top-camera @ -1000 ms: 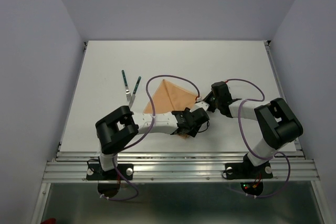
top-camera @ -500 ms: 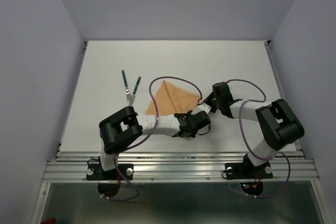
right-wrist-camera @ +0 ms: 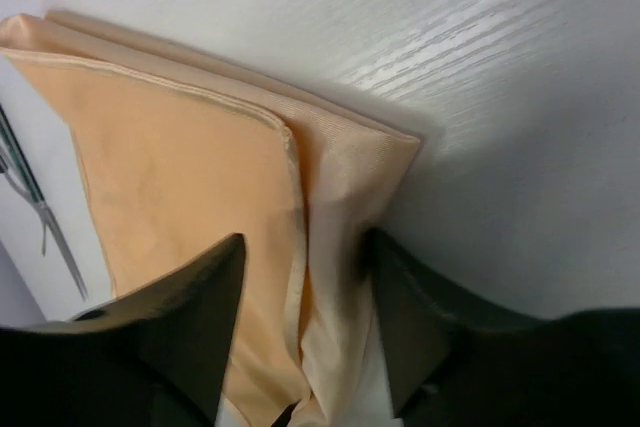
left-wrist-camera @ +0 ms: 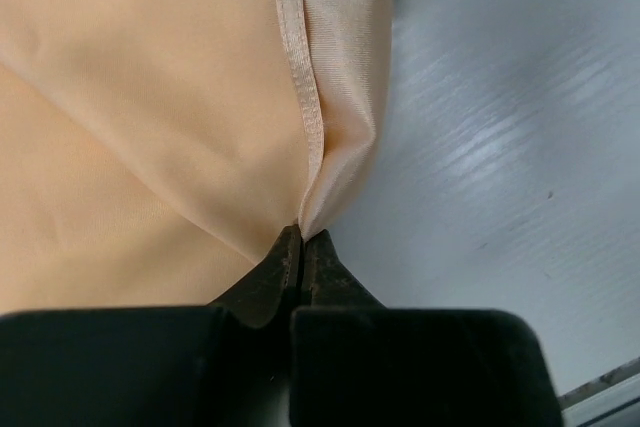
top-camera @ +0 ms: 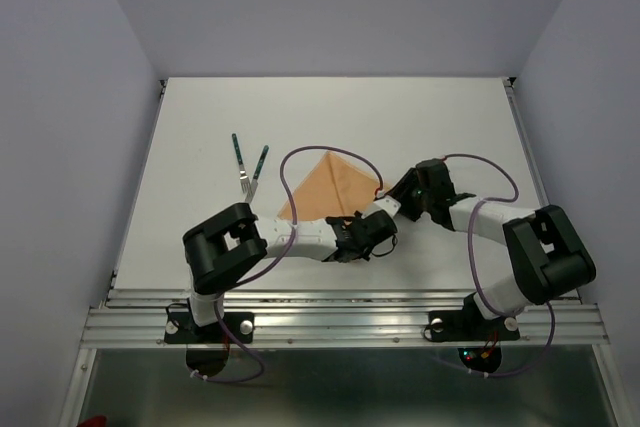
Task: Fold the napkin into a case and place the utensils inside
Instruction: Pick up the upper triangle-folded napkin from the center of the board.
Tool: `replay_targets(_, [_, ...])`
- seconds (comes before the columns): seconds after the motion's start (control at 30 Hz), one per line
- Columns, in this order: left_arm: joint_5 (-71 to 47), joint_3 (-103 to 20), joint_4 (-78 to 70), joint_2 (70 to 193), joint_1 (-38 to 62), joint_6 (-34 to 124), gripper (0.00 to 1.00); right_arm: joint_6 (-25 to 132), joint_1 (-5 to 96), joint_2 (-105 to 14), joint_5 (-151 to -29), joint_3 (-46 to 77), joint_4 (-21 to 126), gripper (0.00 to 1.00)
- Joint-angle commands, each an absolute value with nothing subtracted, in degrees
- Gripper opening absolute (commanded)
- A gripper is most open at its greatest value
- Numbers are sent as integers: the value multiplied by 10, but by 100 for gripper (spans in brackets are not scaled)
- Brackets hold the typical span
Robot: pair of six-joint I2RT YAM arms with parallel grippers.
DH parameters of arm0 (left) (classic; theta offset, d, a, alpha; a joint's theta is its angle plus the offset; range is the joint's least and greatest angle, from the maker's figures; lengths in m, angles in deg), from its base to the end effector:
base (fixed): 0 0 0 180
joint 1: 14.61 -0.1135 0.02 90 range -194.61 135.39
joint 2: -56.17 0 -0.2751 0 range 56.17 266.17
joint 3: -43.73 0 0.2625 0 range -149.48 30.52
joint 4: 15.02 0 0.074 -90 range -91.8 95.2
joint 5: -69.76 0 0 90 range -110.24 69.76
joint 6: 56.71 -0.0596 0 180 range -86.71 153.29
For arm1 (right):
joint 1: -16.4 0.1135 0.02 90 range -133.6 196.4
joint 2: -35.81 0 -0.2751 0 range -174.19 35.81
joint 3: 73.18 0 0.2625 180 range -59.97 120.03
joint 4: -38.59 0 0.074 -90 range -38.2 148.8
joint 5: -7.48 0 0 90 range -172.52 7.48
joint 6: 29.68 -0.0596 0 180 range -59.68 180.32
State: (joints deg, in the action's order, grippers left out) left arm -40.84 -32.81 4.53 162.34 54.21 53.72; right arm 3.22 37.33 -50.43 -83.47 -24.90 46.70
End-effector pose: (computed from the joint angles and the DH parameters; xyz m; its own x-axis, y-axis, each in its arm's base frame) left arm 0.1676 -0.3744 0.1497 -0.5319 0.4684 -0.7055 0.6446 0.7642 0.0213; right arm 0.2814 0.1087 0.1303 -0.6743 0.6409 -0.3668 0.3649 0.7210 0.5890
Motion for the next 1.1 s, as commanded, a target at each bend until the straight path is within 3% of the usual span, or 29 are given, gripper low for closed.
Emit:
replay_targets(0.0, [-362, -286, 41, 1573, 527, 523, 0, 56, 367, -473, -856, -234, 517, 68])
replay_targets(0.3, [-318, -270, 16, 1515, 510, 526, 0, 23, 362, -418, -857, -271, 548, 70])
replay_targets(0.63, [-301, -267, 7, 1499, 507, 521, 0, 1, 362, -435, -910, -301, 476, 62])
replay_targets(0.8, [-303, -259, 5, 1490, 507, 525, 0, 9, 362, -471, -889, -274, 474, 54])
replay_targets(1.07, [-304, -255, 7, 1471, 506, 520, 0, -7, 362, -524, -877, -252, 457, 30])
